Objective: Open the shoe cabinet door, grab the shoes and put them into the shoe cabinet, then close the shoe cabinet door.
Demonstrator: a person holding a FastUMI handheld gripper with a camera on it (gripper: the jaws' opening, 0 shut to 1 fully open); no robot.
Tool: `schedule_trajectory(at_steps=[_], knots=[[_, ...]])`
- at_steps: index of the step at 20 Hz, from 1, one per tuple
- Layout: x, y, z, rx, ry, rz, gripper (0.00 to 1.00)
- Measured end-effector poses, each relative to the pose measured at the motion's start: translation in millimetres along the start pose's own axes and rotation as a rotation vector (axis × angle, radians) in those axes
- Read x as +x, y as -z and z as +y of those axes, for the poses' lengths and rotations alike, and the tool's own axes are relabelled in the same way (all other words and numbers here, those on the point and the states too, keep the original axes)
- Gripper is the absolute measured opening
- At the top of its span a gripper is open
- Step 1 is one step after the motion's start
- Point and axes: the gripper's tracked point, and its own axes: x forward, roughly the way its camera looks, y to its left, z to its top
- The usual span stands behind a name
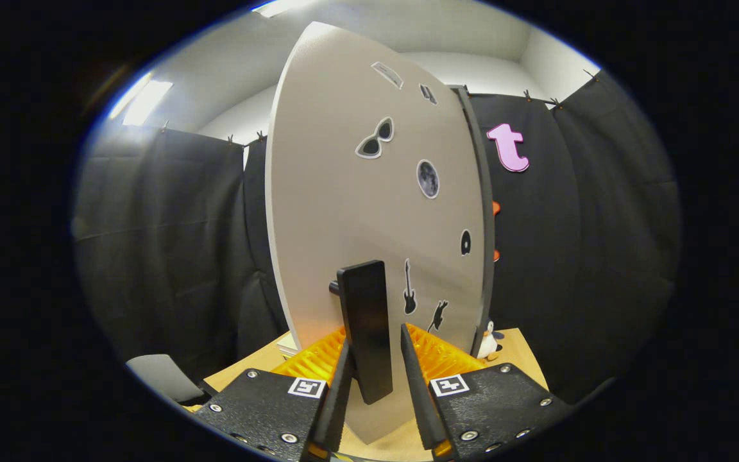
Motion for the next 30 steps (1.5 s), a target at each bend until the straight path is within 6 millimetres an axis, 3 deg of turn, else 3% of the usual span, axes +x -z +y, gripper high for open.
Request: schedule_trajectory(at_steps=[6, 14, 17, 22, 25, 30], knots=[[39, -1, 34, -0.015, -0.063, -0.008, 0.51], [114, -7, 77, -0.057, -0.059, -0.029, 0.51], [118, -6, 78, -0.055, -0.062, -0.039, 0.51], [154, -4, 86, -0.068, -0.004, -0.054, 0.52], [164, -6, 85, -0.143, 0.035, -0.069, 0.56], [185, -9, 79, -0.08, 0.063, -0.069, 0.6]])
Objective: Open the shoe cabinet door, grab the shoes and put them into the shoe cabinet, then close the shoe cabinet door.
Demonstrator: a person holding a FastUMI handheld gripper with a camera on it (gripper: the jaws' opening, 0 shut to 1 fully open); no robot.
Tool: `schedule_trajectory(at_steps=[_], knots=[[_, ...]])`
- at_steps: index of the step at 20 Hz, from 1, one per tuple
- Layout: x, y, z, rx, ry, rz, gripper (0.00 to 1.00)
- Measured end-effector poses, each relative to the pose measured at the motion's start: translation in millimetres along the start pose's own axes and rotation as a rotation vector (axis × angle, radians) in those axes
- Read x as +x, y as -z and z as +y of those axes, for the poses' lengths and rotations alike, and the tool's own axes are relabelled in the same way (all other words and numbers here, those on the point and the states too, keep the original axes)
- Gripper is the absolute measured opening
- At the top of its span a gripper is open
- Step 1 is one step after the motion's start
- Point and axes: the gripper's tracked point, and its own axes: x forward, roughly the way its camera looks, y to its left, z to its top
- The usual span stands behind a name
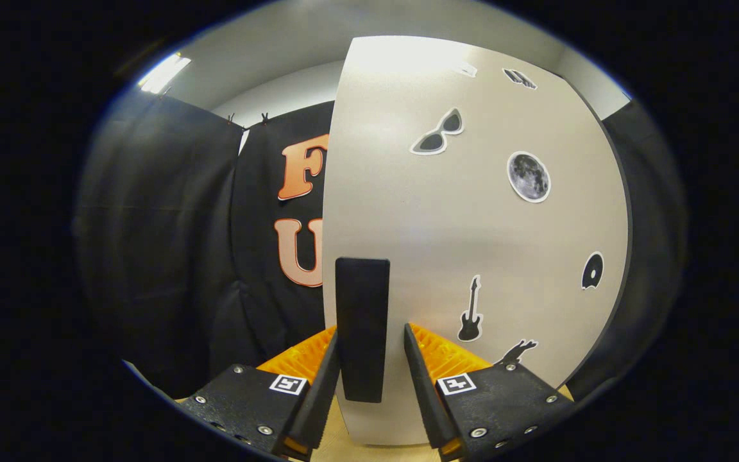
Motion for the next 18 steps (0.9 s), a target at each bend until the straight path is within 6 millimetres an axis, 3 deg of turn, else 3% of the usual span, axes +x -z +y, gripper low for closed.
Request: schedule_trajectory(at_steps=[7, 12, 14, 18], knots=[[14, 5, -1, -0.032, 0.032, 0.021, 0.64], [10, 8, 6, 0.007, 0.036, 0.03, 0.67], [-4, 4, 9, 0.036, 0.039, 0.029, 0.69], [-55, -5, 8, 0.041, 0.078, 0.014, 0.71]])
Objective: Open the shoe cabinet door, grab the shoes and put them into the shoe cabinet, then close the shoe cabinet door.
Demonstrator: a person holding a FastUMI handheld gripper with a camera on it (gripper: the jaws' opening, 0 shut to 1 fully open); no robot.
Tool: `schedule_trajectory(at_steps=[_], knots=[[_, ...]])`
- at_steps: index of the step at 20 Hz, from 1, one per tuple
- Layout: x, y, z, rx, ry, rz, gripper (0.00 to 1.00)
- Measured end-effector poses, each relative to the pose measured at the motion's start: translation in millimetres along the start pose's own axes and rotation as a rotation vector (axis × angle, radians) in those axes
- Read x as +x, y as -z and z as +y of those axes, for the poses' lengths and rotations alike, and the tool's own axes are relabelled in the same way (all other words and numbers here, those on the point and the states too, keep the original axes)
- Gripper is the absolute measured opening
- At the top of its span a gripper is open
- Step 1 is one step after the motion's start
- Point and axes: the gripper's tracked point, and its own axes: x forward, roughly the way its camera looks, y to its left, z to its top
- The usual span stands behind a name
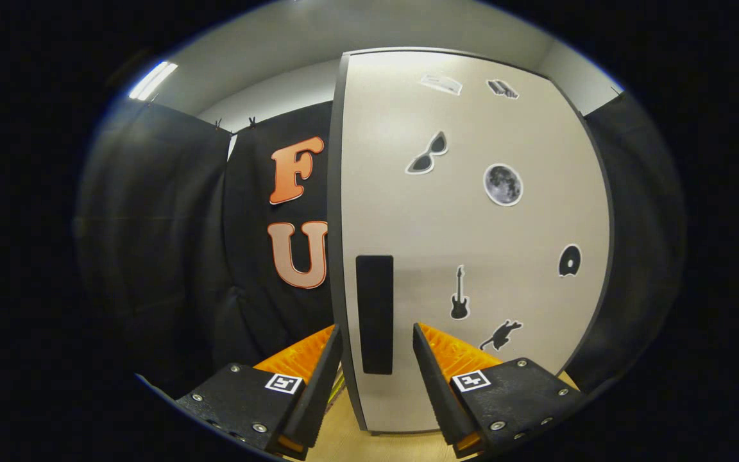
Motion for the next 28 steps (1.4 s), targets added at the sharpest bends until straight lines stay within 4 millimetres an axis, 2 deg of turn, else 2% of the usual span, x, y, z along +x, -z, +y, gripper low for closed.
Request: schedule_trajectory(at_steps=[3, 9, 15, 18, 21, 25, 28], knots=[[-48, 1, -11, 0.026, 0.043, 0.025, 0.71], [-144, -13, -30, 0.007, 0.152, 0.006, 0.75], [-215, -27, -33, -0.05, 0.253, -0.009, 0.77], [-242, -29, -38, -0.071, 0.297, -0.002, 0.79], [-259, -35, -40, -0.064, 0.321, -0.027, 0.8], [-271, -36, -37, -0.06, 0.327, -0.035, 0.82], [-272, -33, -37, -0.076, 0.33, -0.021, 0.83]])
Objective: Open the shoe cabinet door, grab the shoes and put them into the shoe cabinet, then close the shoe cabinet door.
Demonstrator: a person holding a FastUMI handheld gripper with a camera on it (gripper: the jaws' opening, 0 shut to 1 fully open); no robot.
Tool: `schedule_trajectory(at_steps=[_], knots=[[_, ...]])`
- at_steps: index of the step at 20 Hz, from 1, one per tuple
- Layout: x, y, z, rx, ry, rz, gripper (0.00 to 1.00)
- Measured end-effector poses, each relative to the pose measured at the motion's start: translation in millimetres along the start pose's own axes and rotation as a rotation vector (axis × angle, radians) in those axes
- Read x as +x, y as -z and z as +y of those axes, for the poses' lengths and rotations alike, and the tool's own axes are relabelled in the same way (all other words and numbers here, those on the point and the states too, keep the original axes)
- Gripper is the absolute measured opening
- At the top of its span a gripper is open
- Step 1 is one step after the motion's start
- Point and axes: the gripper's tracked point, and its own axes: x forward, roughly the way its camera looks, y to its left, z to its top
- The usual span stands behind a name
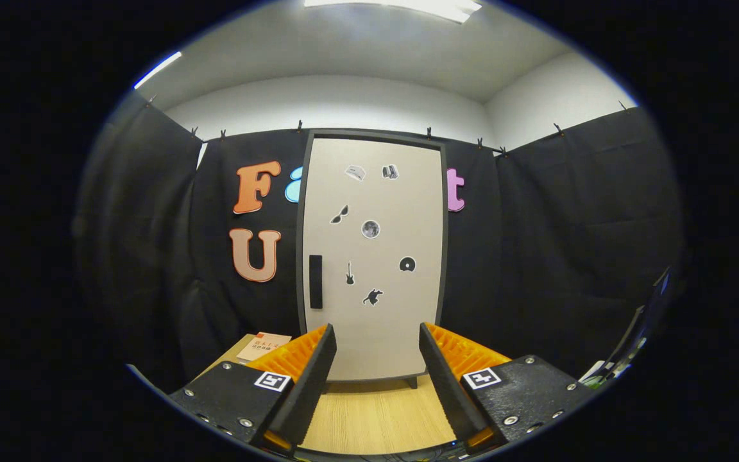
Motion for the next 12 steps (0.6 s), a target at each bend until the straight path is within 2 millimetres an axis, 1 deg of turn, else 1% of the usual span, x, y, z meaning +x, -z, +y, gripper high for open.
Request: schedule_trajectory(at_steps=[3, 12], knots=[[-3.7, -1.8, 3.5, 0.004, -0.007, -0.005, 0.84], [-1.4, 0.3, 2.9, 0.008, -0.006, -0.006, 0.87]])
